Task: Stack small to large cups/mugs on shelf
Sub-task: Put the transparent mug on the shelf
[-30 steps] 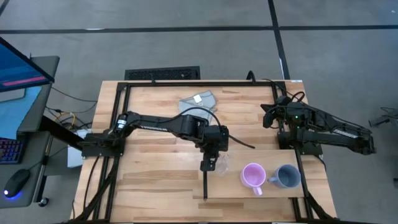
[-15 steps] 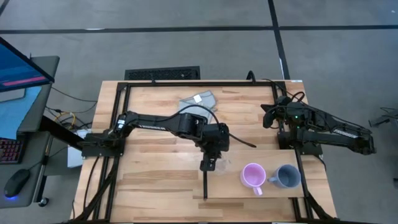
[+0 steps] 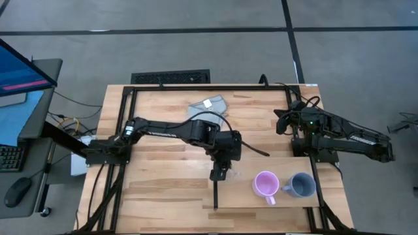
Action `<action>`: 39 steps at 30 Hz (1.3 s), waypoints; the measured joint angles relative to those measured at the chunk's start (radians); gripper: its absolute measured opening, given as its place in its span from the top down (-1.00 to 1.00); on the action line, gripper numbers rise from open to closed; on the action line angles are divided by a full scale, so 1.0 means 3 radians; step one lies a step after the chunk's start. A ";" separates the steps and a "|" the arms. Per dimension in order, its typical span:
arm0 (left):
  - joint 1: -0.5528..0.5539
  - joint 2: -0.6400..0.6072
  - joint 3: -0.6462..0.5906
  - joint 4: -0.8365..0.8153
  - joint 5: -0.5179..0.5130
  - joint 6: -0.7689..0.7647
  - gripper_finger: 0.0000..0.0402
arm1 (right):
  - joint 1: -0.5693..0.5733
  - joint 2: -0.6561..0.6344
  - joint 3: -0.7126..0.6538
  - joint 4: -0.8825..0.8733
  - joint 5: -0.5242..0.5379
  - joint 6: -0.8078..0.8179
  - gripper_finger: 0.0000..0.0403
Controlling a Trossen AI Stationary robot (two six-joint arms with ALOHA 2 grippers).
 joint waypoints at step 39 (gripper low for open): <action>0.0019 0.0102 0.0000 0.0271 0.0381 -0.0034 0.39 | 0.0000 0.0000 -0.0003 -0.0069 0.0001 -0.0001 0.88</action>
